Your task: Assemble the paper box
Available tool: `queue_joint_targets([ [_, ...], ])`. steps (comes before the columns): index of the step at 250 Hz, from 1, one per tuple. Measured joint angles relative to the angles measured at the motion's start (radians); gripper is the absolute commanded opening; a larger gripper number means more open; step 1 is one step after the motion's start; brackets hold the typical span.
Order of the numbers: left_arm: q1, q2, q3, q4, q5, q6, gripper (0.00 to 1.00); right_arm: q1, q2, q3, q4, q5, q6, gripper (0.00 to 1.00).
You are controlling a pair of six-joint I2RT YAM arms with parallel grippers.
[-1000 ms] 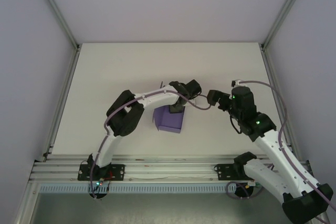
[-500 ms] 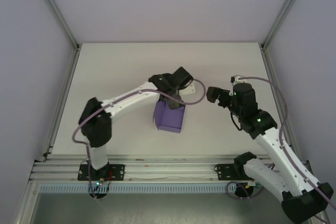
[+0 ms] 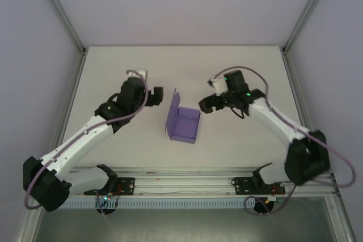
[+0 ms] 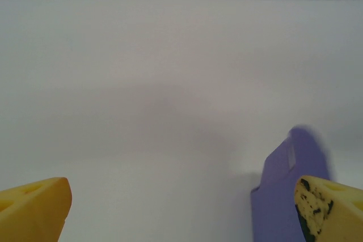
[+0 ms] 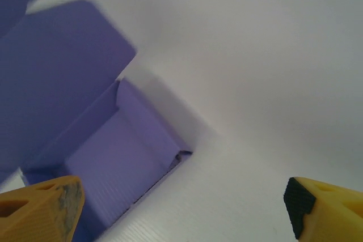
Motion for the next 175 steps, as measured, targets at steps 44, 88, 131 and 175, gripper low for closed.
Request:
queue_joint_targets([
  [44, 0.0, -0.132, -0.182, -0.029, -0.008, -0.12, 1.0, 0.062, 0.325, 0.267, -0.177, -0.043, -0.236, 0.68],
  [88, 0.002, -0.225, -0.253, -0.024, -0.017, -0.171, 1.0, 0.066, 0.486, 0.408, -0.269, -0.049, -0.299, 0.6],
  [131, 0.006, -0.217, -0.301, 0.005, -0.014, -0.192, 1.0, 0.066, 0.557, 0.502, -0.342, -0.083, -0.329, 0.52],
  [175, 0.013, -0.178, -0.303, 0.045, 0.013, -0.193, 1.0, 0.066, 0.621, 0.562, -0.388, -0.109, -0.333, 0.38],
])
